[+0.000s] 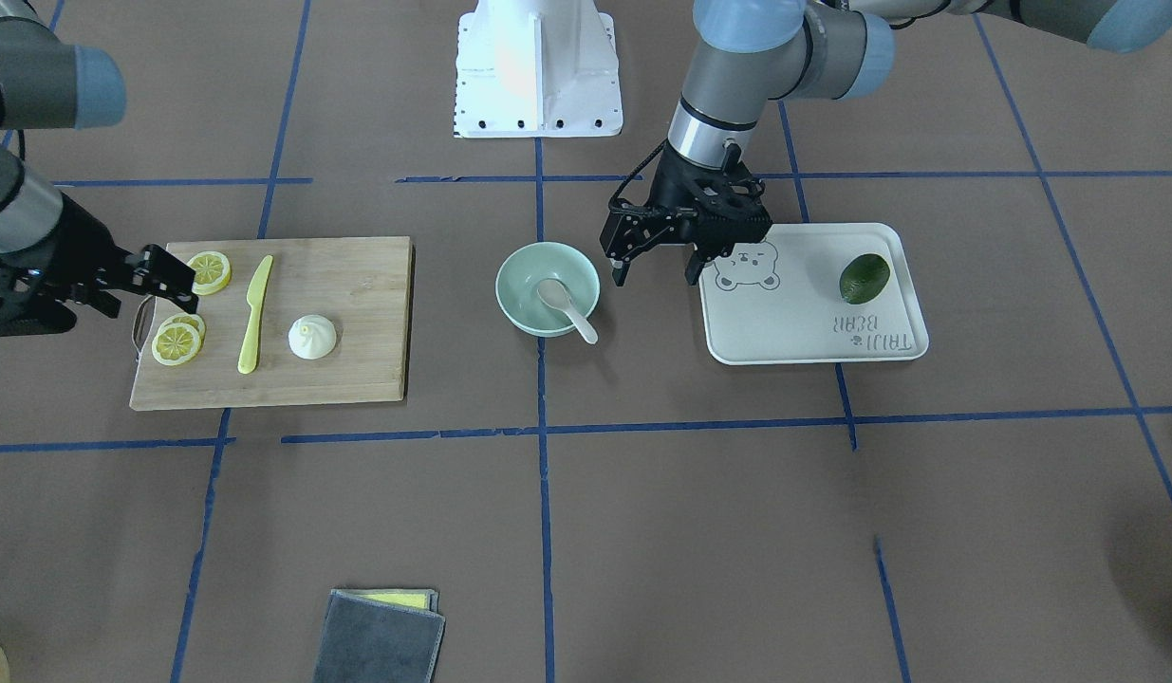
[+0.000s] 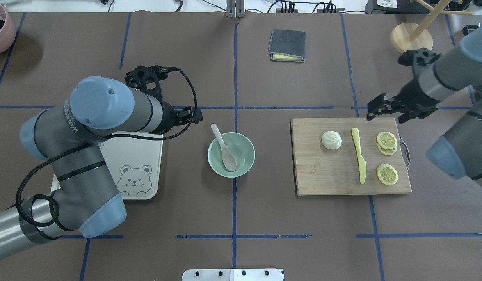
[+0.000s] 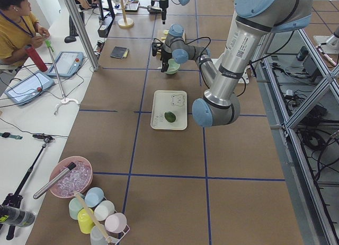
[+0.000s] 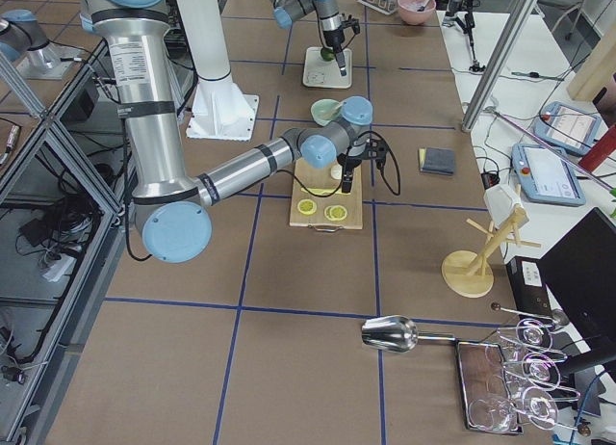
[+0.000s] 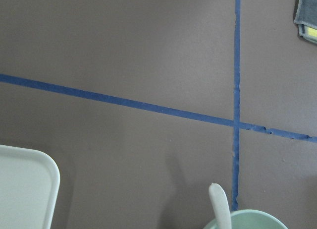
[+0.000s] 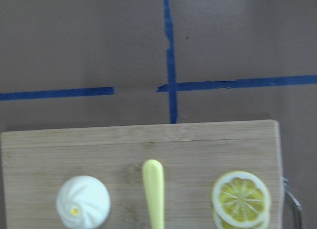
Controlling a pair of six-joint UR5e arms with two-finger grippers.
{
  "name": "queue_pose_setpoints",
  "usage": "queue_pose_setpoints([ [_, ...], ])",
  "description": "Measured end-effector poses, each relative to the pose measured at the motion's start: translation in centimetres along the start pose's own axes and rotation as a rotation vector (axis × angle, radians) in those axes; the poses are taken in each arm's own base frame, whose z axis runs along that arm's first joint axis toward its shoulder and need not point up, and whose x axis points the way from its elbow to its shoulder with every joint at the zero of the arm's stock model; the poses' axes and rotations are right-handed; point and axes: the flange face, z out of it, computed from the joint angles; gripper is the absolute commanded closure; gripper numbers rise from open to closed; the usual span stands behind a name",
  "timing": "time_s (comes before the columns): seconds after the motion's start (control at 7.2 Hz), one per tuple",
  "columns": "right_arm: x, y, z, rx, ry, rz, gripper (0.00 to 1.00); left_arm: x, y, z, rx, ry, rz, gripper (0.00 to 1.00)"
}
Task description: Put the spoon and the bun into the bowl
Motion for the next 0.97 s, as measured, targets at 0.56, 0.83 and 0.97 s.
queue_pose_setpoints([
  [0.56,-9.7,3.5,6.1,0.047,0.045,-0.026,0.0,-1.7,-1.0,0.1,0.012,-0.024,0.087,0.0],
  [0.83,-9.5,3.6,7.5,0.049,0.075,-0.034,0.0,-1.7,-1.0,0.2,0.011,-0.025,0.089,0.0],
  [0.97,-9.3,3.6,8.1,0.05,0.088,-0.034,0.0,-1.7,-0.9,0.2,0.01,-0.025,0.089,0.0],
])
